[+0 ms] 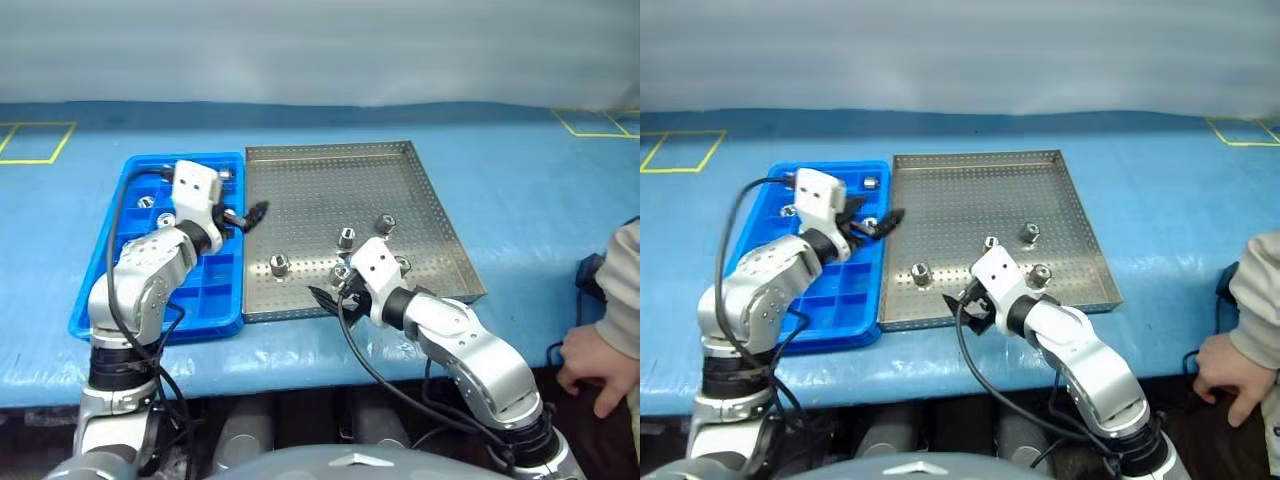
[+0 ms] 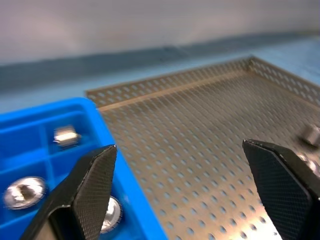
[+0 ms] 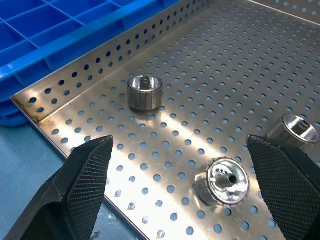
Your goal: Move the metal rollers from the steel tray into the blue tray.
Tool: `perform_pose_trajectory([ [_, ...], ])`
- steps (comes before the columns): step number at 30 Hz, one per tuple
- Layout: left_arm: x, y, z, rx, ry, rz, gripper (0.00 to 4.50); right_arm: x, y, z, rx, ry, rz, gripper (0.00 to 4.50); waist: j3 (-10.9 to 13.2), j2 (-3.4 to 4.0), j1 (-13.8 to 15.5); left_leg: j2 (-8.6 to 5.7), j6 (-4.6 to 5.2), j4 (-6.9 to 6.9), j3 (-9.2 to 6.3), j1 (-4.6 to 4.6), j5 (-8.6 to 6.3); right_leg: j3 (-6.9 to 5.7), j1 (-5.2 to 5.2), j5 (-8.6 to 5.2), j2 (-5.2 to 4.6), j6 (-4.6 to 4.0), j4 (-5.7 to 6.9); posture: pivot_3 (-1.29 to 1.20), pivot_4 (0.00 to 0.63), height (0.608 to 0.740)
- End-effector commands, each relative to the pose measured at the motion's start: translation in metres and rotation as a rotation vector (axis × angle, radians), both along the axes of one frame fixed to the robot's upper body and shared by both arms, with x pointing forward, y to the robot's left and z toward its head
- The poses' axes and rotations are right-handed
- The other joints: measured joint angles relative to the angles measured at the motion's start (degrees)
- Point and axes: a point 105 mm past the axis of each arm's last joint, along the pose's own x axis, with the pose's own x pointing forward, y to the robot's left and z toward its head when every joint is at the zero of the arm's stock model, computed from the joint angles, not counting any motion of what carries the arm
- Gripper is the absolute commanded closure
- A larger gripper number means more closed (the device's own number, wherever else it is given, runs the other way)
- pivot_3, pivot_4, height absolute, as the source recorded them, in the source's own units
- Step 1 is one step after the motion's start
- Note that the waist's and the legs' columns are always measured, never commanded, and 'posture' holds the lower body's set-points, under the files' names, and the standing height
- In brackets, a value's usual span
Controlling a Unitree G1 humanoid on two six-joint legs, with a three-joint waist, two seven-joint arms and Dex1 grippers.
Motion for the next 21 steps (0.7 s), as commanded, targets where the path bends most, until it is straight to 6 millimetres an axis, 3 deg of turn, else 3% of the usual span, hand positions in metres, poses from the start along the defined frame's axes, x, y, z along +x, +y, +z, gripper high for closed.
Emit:
perform_pose_trajectory([
  [1, -0.009, -0.016, -0.016, 0.095, 0.108, -0.173, 0.13, -0.001, 0.0, 0.013, 0.023, -0.049, -0.017, 0.0, 0.0, 0.0, -0.57, 0.02, 0.0, -0.03, 0.0, 0.03, 0.0, 0.0, -0.01, 0.0, 0.01, 0.0, 0.02, 0.0, 0.15, 0.74],
  [9, -0.022, -0.023, -0.051, 0.39, 0.234, -0.442, 0.13, -0.001, 0.006, 0.013, 0.049, -0.051, -0.043, 0.0, 0.01, 0.01, -0.99, 0.09, 0.0, -0.08, 0.04, 0.02, 0.0, 0.07, -0.07, -0.13, -0.02, -0.2, 0.02, -0.03, 0.15, 0.74],
  [13, -0.015, -0.019, -0.058, 0.505, 0.231, -0.449, 0.13, -0.001, 0.005, 0.011, 0.051, -0.053, -0.059, 0.0, 0.01, 0.01, -1.01, 0.11, 0.01, -0.06, 0.09, 0.01, -0.01, 0.15, -0.06, -0.11, -0.08, -0.15, -0.01, -0.04, 0.15, 0.74],
  [21, -0.003, -0.016, -0.064, 0.558, 0.216, -0.418, 0.13, 0.0, 0.006, 0.011, 0.051, -0.056, -0.068, 0.0, 0.01, 0.02, -1.73, 0.11, 0.01, -0.05, 0.16, 0.04, -0.01, 0.21, -0.11, -0.11, 0.06, -0.15, 0.05, -0.05, 0.15, 0.74],
])
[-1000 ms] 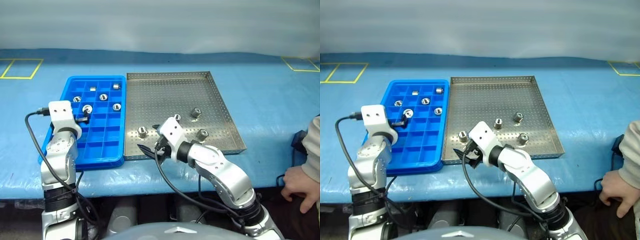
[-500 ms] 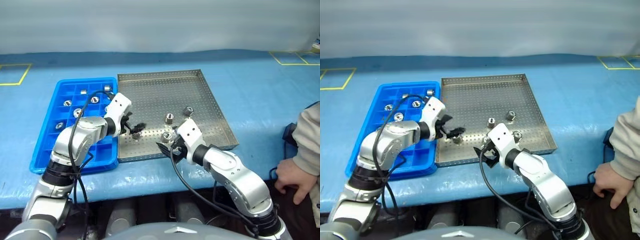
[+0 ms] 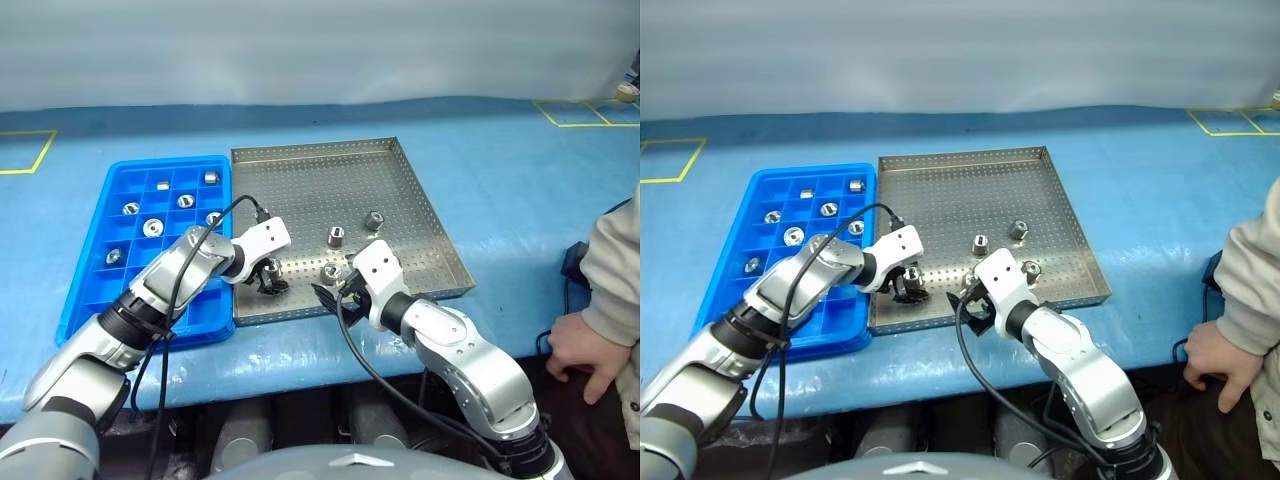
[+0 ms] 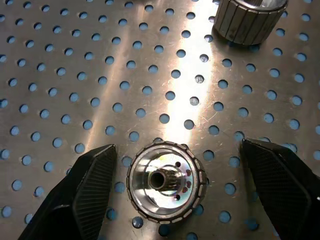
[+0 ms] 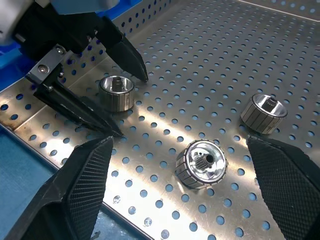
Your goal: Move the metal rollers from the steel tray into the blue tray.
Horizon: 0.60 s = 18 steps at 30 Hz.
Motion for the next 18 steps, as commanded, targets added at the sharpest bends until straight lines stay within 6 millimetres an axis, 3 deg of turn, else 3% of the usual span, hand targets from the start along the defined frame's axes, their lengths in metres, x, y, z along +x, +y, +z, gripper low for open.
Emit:
perform_pose_trajectory([
  [1, 0.005, 0.004, 0.0, 0.037, -0.025, 0.007, 0.13, 0.0, 0.003, 0.014, 0.021, -0.064, 0.01, 0.0, 0.0, 0.0, 0.03, 0.0, 0.0, 0.0, 0.0, 0.0, 0.0, 0.0, 0.0, 0.0, 0.0, 0.0, 0.01, -0.04, 0.15, 0.74],
  [9, 0.0, 0.001, 0.01, 0.02, -0.034, -0.038, 2.69, 0.002, 0.005, 0.015, 0.019, -0.071, 0.018, 0.0, 0.0, 0.0, 0.15, 0.05, 0.01, 0.03, 0.04, 0.0, 0.0, 0.08, 0.02, 0.05, -0.1, 0.08, -0.01, -0.02, 0.15, 0.74],
  [11, 0.006, -0.001, 0.02, -0.031, -0.073, -0.003, 2.73, 0.003, 0.005, 0.015, 0.018, -0.072, 0.021, 0.0, 0.0, 0.0, 0.21, 0.06, 0.01, 0.03, 0.04, 0.0, 0.0, 0.08, 0.01, 0.05, -0.09, 0.08, -0.01, -0.01, 0.15, 0.74],
  [15, 0.025, -0.002, 0.065, -0.309, -0.231, 0.196, 2.73, 0.003, 0.008, 0.016, 0.019, -0.074, 0.036, 0.0, 0.01, -0.01, 0.57, 0.1, 0.02, 0.03, 0.01, -0.08, -0.01, 0.06, -0.03, 0.1, -0.11, 0.18, -0.04, 0.0, 0.15, 0.74],
  [18, 0.031, 0.016, 0.094, -0.49, -0.402, 0.402, 2.74, 0.003, 0.01, 0.017, 0.023, -0.075, 0.045, 0.0, 0.01, -0.01, 0.62, 0.1, 0.07, 0.07, 0.0, -0.17, -0.04, 0.05, -0.06, 0.27, -0.14, 0.46, -0.1, 0.01, 0.15, 0.74],
])
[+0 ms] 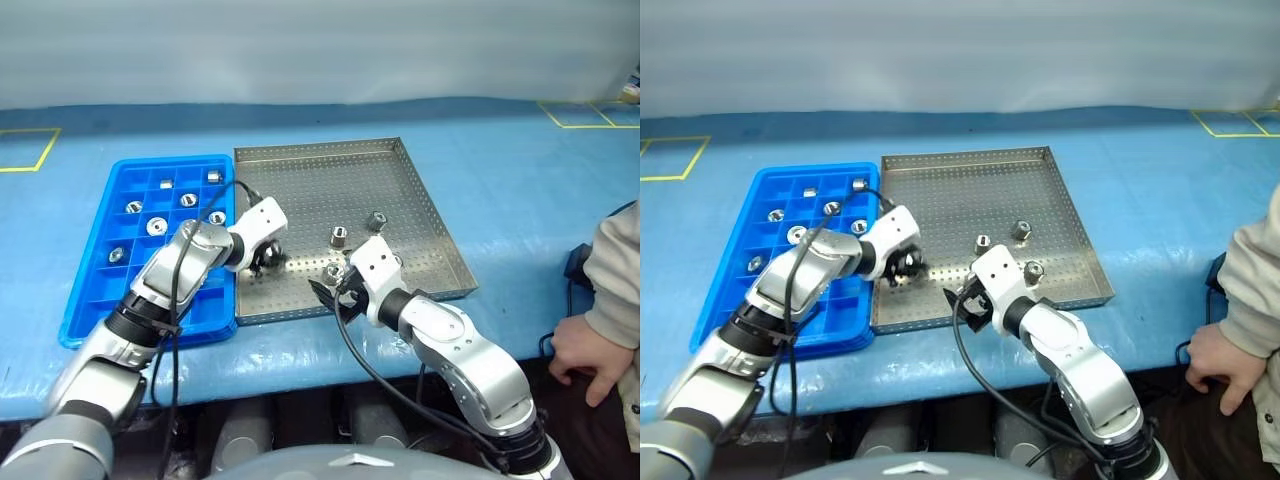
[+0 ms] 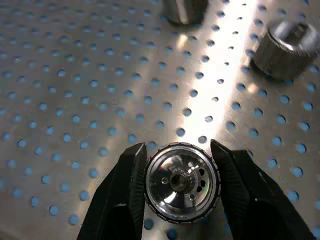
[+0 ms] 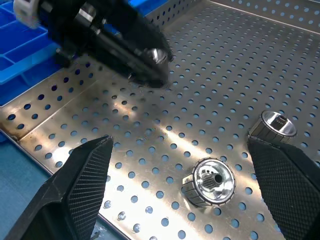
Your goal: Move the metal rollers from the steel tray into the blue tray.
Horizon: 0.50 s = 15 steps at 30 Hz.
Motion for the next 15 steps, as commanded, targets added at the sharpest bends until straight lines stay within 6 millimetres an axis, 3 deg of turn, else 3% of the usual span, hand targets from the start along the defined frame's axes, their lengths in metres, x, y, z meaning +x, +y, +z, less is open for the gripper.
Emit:
perform_pose_trajectory([
  [1, 0.007, 0.032, 0.048, -0.179, -0.241, 0.266, 2.74, 0.0, 0.005, 0.011, 0.021, -0.047, 0.029, 0.0, 0.0, 0.0, -0.05, 0.0, 0.02, -0.01, 0.02, 0.01, -0.01, 0.04, 0.01, 0.03, -0.01, 0.04, -0.02, 0.02, 0.15, 0.74],
  [6, -0.01, 0.084, 0.065, -0.258, -0.466, 0.635, 2.74, -0.001, 0.011, 0.014, 0.026, -0.05, 0.075, 0.0, 0.0, 0.0, 0.33, 0.0, 0.03, -0.03, 0.01, 0.04, -0.02, 0.03, 0.03, 0.19, -0.02, -0.22, -0.01, 0.05, 0.15, 0.74],
  [10, -0.036, 0.119, 0.044, -0.223, -0.484, 0.873, 2.74, 0.003, 0.017, 0.021, 0.045, -0.078, 0.116, 0.0, -0.01, -0.01, 0.9, -0.06, 0.03, -0.02, 0.01, 0.11, -0.02, 0.01, 0.13, 0.19, -0.09, -0.2, -0.02, 0.09, 0.15, 0.74],
  [15, -0.062, 0.129, 0.015, -0.177, -0.403, 1.005, 2.74, 0.005, 0.021, 0.031, 0.068, -0.11, 0.213, 0.0, -0.03, -0.07, 2.43, -0.09, 0.04, 0.04, 0.0, 0.13, -0.02, 0.0, 0.18, 0.1, -0.12, -0.12, -0.05, 0.12, 0.15, 0.74],
])
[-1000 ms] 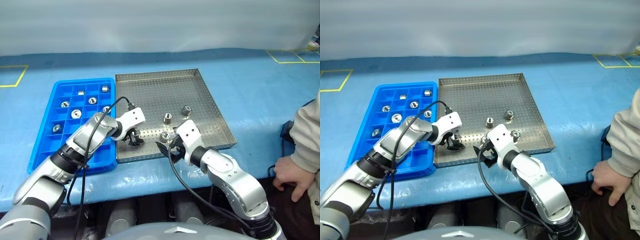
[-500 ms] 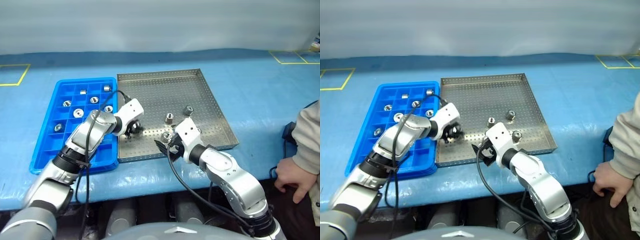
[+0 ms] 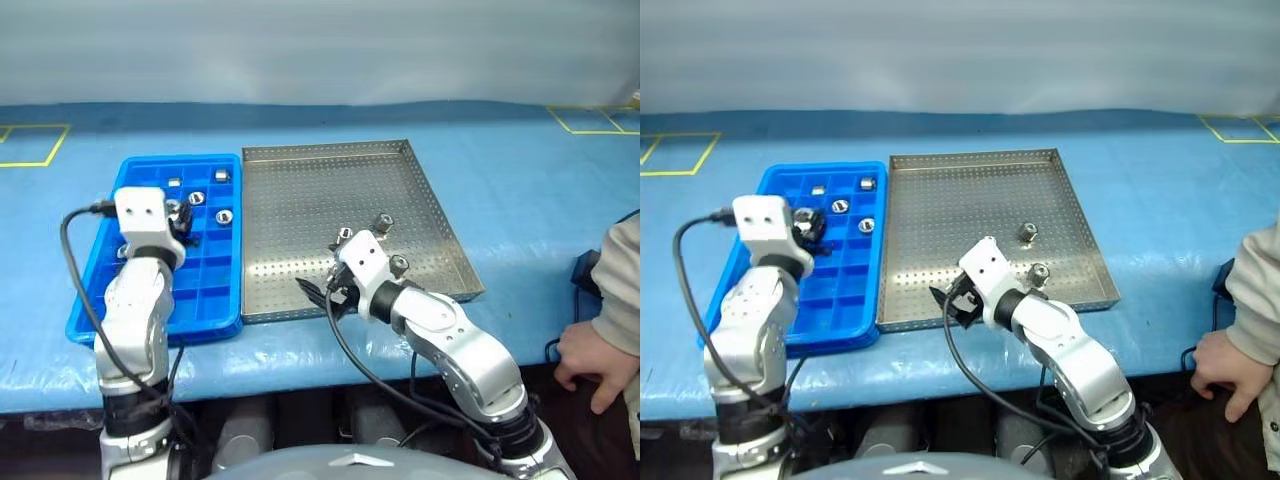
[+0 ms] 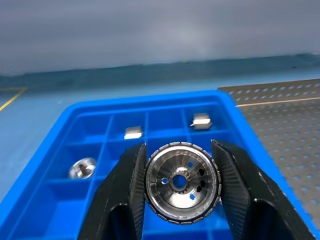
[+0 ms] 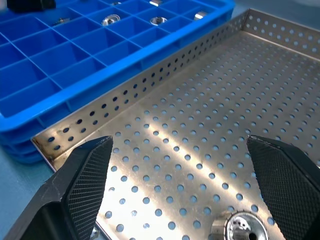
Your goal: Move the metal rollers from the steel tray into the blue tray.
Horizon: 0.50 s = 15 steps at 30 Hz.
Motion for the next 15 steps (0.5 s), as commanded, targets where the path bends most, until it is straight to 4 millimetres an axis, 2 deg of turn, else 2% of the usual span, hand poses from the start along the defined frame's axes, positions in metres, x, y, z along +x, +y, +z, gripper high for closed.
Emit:
perform_pose_trajectory([
  [1, -0.011, 0.0, 0.014, 0.028, -0.048, 0.044, 2.74, -0.002, 0.004, 0.013, 0.028, -0.047, 0.084, 0.0, 0.0, -0.01, 0.69, 0.0, 0.01, 0.01, -0.01, 0.01, 0.01, -0.02, 0.01, -0.14, 0.0, 0.02, 0.01, 0.13, 0.15, 0.74],
  [5, -0.017, 0.004, 0.002, 0.073, 0.013, 0.098, 2.74, -0.003, 0.01, 0.011, 0.03, -0.042, 0.119, 0.0, -0.01, -0.02, 1.23, 0.0, 0.02, 0.01, -0.02, 0.02, 0.03, -0.04, 0.03, -0.21, 0.0, -0.11, 0.03, 0.14, 0.15, 0.74],
  [10, -0.024, 0.006, -0.015, -0.024, 0.086, 0.142, 2.74, -0.006, 0.013, 0.009, 0.037, -0.036, 0.127, 0.0, -0.01, -0.02, 1.26, 0.0, 0.02, -0.01, -0.01, 0.01, 0.02, -0.03, 0.02, -0.2, -0.01, -0.13, 0.02, 0.14, 0.15, 0.74],
  [12, -0.026, 0.004, -0.017, -0.035, 0.105, 0.132, 2.01, -0.006, 0.013, 0.008, 0.035, -0.035, 0.12, 0.0, -0.01, -0.02, 1.19, 0.01, 0.03, -0.02, -0.02, 0.01, 0.02, -0.03, 0.0, -0.21, 0.0, -0.12, 0.02, 0.13, 0.15, 0.74],
  [13, -0.025, 0.003, -0.015, -0.023, 0.098, 0.128, 1.79, -0.005, 0.011, 0.008, 0.036, -0.036, 0.11, 0.0, -0.01, -0.02, 1.2, 0.01, 0.03, -0.02, -0.02, 0.01, 0.02, -0.04, 0.0, -0.22, 0.01, -0.12, 0.02, 0.13, 0.15, 0.74],
  [15, -0.02, 0.003, -0.004, 0.025, 0.051, 0.12, 1.05, -0.004, 0.006, 0.01, 0.042, -0.037, 0.086, 0.0, -0.01, -0.02, 1.25, 0.02, 0.02, -0.02, -0.02, 0.01, 0.02, -0.05, 0.0, -0.23, 0.01, -0.14, 0.03, 0.13, 0.15, 0.74],
])
